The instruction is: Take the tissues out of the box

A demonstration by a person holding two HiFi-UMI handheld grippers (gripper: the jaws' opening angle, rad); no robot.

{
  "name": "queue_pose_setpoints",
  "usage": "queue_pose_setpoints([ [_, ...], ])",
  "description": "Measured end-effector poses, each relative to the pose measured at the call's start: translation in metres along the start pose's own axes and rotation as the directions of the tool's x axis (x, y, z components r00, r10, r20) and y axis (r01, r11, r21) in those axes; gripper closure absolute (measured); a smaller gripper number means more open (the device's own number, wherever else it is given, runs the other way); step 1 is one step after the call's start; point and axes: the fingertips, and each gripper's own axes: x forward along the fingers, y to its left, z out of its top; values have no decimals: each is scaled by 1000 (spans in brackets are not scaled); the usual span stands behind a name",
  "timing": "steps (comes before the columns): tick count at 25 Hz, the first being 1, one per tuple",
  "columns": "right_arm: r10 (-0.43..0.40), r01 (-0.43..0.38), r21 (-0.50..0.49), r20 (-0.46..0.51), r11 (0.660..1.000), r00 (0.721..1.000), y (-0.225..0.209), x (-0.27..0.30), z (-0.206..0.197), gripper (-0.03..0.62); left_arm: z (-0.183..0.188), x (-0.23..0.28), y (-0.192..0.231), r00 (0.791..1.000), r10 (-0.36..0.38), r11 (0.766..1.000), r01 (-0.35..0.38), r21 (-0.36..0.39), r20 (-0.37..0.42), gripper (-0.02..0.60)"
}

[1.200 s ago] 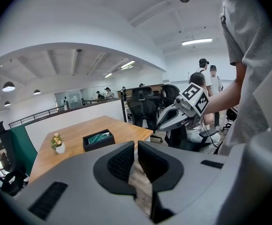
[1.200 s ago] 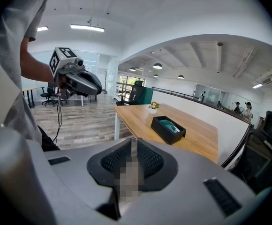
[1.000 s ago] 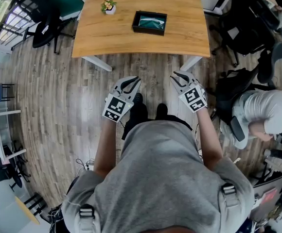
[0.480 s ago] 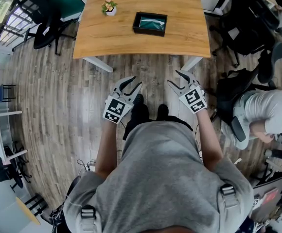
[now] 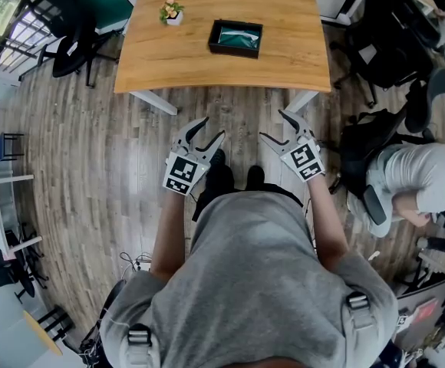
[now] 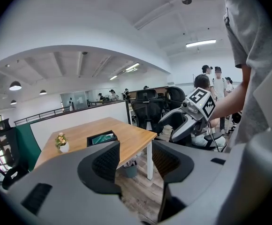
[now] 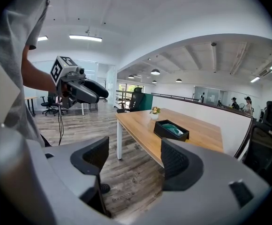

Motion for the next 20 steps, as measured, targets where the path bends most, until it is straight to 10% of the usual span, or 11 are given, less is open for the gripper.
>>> queue_pose_setpoints([
  [20, 37, -40, 50, 54, 998, 998, -22, 8, -1, 207, -1, 11, 10, 999, 33, 999, -33, -32, -15, 333],
])
